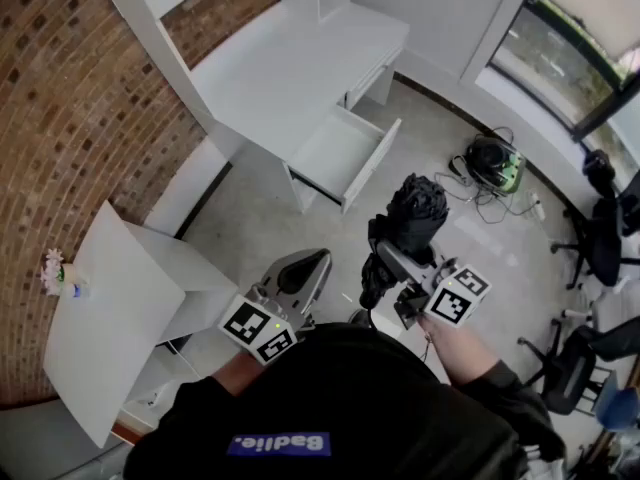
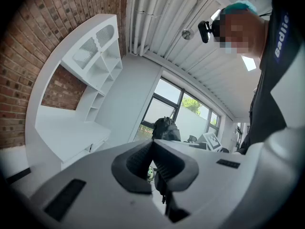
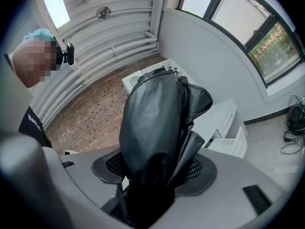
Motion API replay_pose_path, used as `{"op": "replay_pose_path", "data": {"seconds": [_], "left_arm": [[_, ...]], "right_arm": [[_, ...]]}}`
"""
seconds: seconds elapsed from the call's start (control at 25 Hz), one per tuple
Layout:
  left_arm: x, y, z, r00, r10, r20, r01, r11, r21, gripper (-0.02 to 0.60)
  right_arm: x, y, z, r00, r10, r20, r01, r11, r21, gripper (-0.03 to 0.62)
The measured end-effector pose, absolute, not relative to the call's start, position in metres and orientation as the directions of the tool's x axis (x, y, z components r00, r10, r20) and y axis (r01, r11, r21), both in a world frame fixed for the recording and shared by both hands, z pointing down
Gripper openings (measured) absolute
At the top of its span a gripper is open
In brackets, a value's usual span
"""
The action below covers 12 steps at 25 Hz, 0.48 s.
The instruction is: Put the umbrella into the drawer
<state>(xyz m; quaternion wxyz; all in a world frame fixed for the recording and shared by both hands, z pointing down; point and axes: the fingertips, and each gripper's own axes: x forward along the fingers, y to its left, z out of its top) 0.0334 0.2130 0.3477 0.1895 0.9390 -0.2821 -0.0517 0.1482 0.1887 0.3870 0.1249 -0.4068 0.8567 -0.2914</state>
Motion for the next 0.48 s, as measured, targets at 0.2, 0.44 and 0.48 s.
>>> {"op": "replay_pose_path", "data": {"seconds": [0.2, 0.44, 0.48], "left_arm": [[0.0306, 0.2124, 0.3489, 0.835, -0.549, 0.011, -0.511, -0.769, 0.384, -0.003], [0.0303, 0.2131, 0.3505, 0.836, -0.548, 0.012, -0.510, -0.770, 0.384, -0.003], [0.0301, 0.2128, 0.3505, 0.836, -0.548, 0.012, -0.510, -0.770, 0.384, -0.003]], "right_arm": [[0.1477, 0.1874, 0.3882, -0.632, -0.775, 0.027, -0.628, 0.491, -0.604, 0.285], [0.1486, 0.1874, 0.3906, -0.626, -0.779, 0.030, -0.630, 0.483, -0.608, 0.285], [0.1484, 0.1872, 0.3909, -0.626, -0.779, 0.031, -0.630, 0.482, -0.608, 0.285]]}}
